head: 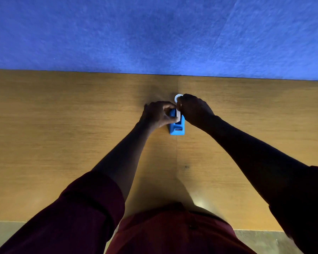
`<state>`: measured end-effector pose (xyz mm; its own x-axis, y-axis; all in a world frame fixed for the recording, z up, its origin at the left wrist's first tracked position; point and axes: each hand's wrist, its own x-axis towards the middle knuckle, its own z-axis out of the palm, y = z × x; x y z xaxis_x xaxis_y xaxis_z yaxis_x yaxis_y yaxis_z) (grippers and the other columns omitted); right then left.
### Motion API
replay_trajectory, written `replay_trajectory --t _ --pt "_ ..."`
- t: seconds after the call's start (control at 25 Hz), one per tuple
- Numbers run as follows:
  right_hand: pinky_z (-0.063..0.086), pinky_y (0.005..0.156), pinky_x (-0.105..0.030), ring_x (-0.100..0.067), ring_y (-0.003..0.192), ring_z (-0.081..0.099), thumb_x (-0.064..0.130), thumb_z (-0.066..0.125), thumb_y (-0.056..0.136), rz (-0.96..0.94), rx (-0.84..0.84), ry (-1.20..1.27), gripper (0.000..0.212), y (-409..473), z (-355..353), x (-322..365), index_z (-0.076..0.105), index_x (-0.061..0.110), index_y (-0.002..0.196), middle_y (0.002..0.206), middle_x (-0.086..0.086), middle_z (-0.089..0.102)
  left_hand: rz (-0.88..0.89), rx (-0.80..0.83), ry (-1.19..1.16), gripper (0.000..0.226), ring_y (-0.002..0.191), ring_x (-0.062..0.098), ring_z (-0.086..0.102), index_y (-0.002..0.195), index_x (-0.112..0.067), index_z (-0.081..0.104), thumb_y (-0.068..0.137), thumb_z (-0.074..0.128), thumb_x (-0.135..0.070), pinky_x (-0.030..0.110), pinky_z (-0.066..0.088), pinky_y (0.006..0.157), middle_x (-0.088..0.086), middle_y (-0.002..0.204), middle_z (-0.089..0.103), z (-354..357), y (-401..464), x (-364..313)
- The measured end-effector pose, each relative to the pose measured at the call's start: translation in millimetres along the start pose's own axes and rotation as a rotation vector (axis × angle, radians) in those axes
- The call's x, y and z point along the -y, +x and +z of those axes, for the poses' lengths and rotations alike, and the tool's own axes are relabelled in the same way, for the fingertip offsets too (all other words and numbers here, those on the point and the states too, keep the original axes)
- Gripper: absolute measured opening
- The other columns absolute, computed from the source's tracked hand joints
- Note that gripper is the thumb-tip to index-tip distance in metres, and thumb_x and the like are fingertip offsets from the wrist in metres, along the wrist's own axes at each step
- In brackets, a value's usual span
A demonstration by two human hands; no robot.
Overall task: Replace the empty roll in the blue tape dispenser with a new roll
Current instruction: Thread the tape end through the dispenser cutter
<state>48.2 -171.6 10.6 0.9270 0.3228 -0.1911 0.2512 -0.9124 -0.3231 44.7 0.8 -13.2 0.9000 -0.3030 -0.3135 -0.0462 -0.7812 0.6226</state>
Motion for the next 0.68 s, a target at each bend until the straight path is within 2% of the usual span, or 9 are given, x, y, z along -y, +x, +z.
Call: replay_trajectory --t 0.12,0.2,0.36,0.52,0.68 --pt "0.039 0.057 -0.030 -0.018 0.070 0.052 0.017 0.057 0.093 0.012 -0.019 0.035 0.006 -2.9 4.9 0.1 0.058 0.011 0.095 0.091 -0.005 0.054 -0.003 0.009 0.003 0.051 0.119 0.014 0.064 0.125 -0.030 0.067 0.079 0.083 -0.044 0.051 0.047 0.106 -0.007 0.127 0.071 -0.9 -0.3 -1.2" --pt "0.036 0.055 -0.027 -0.017 0.070 0.053 0.020 0.057 0.095 0.018 -0.016 0.047 0.007 -3.9 7.7 -0.5 0.057 0.012 0.095 0.089 -0.002 0.051 -0.010 0.014 0.010 0.051 0.120 0.014 0.063 0.126 -0.029 0.067 0.079 0.082 -0.045 0.051 0.047 0.106 -0.007 0.128 0.071 -1.5 -0.2 -2.2" --pt "0.039 0.057 -0.029 -0.017 0.071 0.053 0.017 0.058 0.096 0.021 -0.046 0.074 0.007 -7.7 10.0 -1.9 0.058 0.010 0.098 0.094 -0.007 0.057 -0.019 0.018 -0.007 0.051 0.123 0.015 0.062 0.127 -0.029 0.067 0.080 0.083 -0.042 0.051 0.046 0.109 -0.006 0.131 0.070 -2.5 -1.2 -3.8" --pt "0.033 0.051 -0.020 -0.013 0.068 0.052 0.012 0.064 0.093 -0.020 -0.077 0.094 0.008 -12.5 11.5 -2.0 0.059 0.007 0.097 0.095 -0.012 0.061 -0.024 0.023 -0.002 0.053 0.124 0.015 0.062 0.128 -0.029 0.066 0.080 0.082 -0.043 0.050 0.045 0.109 -0.007 0.131 0.069 -2.8 -1.4 -4.9" --pt "0.033 0.051 -0.018 -0.011 0.067 0.051 0.011 0.067 0.091 -0.039 -0.094 0.112 0.012 -14.6 10.7 -3.0 0.058 0.006 0.097 0.096 -0.012 0.061 -0.030 0.016 0.002 0.053 0.123 0.014 0.062 0.128 -0.030 0.066 0.080 0.081 -0.046 0.050 0.046 0.108 -0.007 0.131 0.069 -2.7 -1.2 -5.1"
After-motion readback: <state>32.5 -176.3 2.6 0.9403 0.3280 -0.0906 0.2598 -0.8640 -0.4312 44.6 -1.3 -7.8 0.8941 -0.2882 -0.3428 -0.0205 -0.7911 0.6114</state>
